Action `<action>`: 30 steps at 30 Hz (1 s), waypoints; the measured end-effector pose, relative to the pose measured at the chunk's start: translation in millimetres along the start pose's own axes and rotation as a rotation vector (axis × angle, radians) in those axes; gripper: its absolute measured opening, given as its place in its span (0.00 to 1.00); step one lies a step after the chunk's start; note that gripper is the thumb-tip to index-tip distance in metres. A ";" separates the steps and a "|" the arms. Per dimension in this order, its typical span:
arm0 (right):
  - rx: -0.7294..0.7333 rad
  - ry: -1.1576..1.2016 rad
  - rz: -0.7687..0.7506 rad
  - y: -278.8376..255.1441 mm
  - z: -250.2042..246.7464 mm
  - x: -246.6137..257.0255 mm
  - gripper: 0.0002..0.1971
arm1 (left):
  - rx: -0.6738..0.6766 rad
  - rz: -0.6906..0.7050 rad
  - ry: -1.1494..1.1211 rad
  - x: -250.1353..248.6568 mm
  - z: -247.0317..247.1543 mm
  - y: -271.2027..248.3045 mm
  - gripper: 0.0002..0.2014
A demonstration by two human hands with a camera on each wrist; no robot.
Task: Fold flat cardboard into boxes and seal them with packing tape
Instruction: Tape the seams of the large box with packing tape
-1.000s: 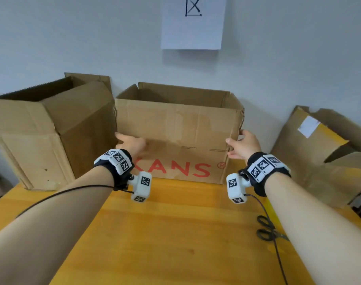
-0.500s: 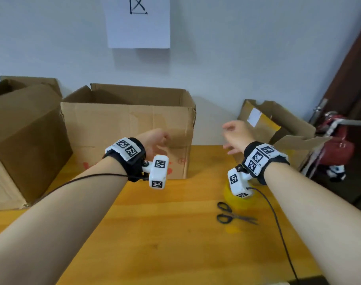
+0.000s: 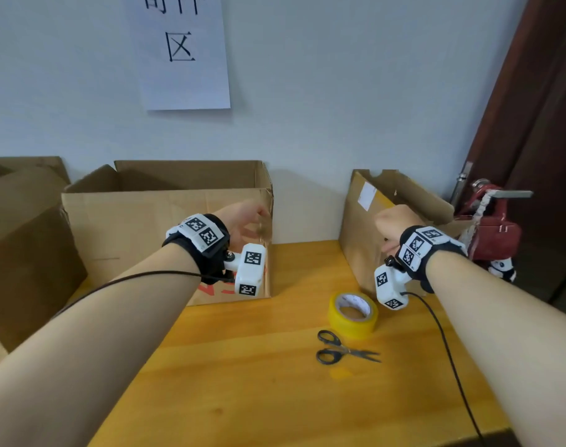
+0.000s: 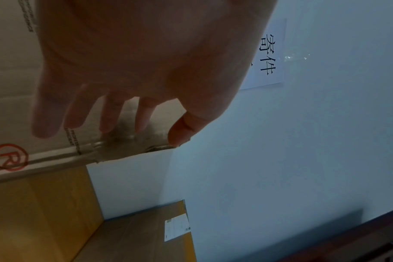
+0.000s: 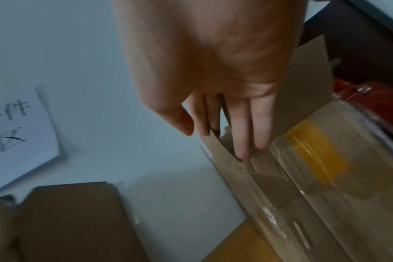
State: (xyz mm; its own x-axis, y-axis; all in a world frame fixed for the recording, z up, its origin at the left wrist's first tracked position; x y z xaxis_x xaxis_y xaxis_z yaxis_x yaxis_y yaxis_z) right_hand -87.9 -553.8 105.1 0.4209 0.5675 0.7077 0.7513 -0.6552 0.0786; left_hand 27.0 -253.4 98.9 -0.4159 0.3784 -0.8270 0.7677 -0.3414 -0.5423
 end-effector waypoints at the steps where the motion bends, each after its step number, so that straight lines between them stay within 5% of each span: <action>1: -0.001 0.016 0.013 -0.1 0.5 -0.9 0.10 | -0.003 0.000 -0.002 -0.4 -0.8 0.3 0.08; 7: -0.051 -0.075 -0.158 -3.1 17.1 38.2 0.16 | -0.034 0.014 0.003 1.6 -12.5 3.8 0.05; 10: -0.023 -0.073 -0.225 -10.1 33.6 58.9 0.18 | -0.056 0.014 0.003 6.8 -23.4 3.6 0.04; 16: 0.073 -0.053 -0.311 -28.2 75.3 99.3 0.14 | -0.051 -0.005 0.002 23.1 -49.2 0.2 0.18; 25: 0.219 -0.001 -0.437 -63.9 122.3 138.9 0.18 | -0.069 0.010 0.034 44.1 -74.9 -0.4 0.14; 30: -0.061 0.193 -0.594 -85.5 86.6 133.0 0.14 | 0.014 -0.004 0.057 65.1 -53.5 -6.5 0.14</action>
State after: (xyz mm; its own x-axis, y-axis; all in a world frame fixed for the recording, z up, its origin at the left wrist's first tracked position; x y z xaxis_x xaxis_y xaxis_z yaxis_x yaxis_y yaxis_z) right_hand -52.2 -379.2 131.7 -0.1632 0.7468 0.6448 0.7961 -0.2864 0.5332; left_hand 21.0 -180.5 56.5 -0.3904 0.4282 -0.8150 0.7591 -0.3513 -0.5481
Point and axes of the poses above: each hand's wrist, its own y-axis towards the middle knuckle, its own z-axis out of the palm, x = y × z, the point moved 8 cm from there along y, towards the middle knuckle, and after that the axes turned 8 degrees about -z, right-handed, at the moved point
